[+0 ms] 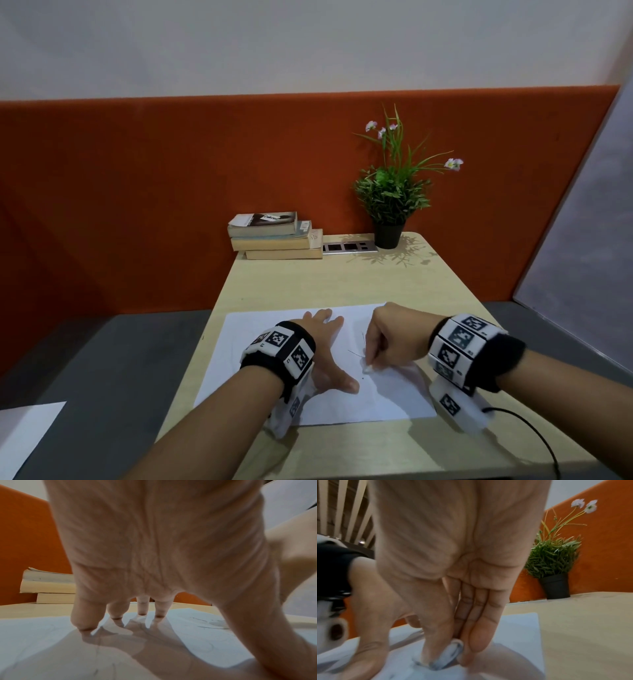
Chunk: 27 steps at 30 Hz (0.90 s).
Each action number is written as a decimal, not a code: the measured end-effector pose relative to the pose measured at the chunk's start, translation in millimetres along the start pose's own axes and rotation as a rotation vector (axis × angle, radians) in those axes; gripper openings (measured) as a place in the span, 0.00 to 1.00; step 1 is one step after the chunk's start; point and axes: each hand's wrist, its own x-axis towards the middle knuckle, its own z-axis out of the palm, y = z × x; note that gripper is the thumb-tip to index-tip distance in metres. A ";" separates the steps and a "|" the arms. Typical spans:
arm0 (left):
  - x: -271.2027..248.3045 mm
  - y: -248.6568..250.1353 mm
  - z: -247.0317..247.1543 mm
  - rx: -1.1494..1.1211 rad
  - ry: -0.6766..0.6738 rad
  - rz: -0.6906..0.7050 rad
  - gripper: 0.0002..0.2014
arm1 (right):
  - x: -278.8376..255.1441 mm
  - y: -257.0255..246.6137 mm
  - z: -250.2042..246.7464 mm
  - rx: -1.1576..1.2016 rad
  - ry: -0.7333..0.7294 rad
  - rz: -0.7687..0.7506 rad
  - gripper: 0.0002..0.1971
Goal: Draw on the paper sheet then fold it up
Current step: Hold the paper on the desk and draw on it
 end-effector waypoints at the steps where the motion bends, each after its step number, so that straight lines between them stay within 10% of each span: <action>1: -0.5 -0.1 -0.3 0.005 0.004 0.003 0.66 | 5.8 -2.1 -2.3 0.001 0.026 0.016 0.05; 6: 1.0 1.0 -1.3 0.020 0.013 0.010 0.64 | 41.9 -14.4 -8.7 0.010 0.197 0.082 0.06; 27: -29.3 -35.0 1.7 -0.025 0.046 -0.022 0.55 | 18.2 -32.2 -2.1 -0.014 0.096 0.030 0.04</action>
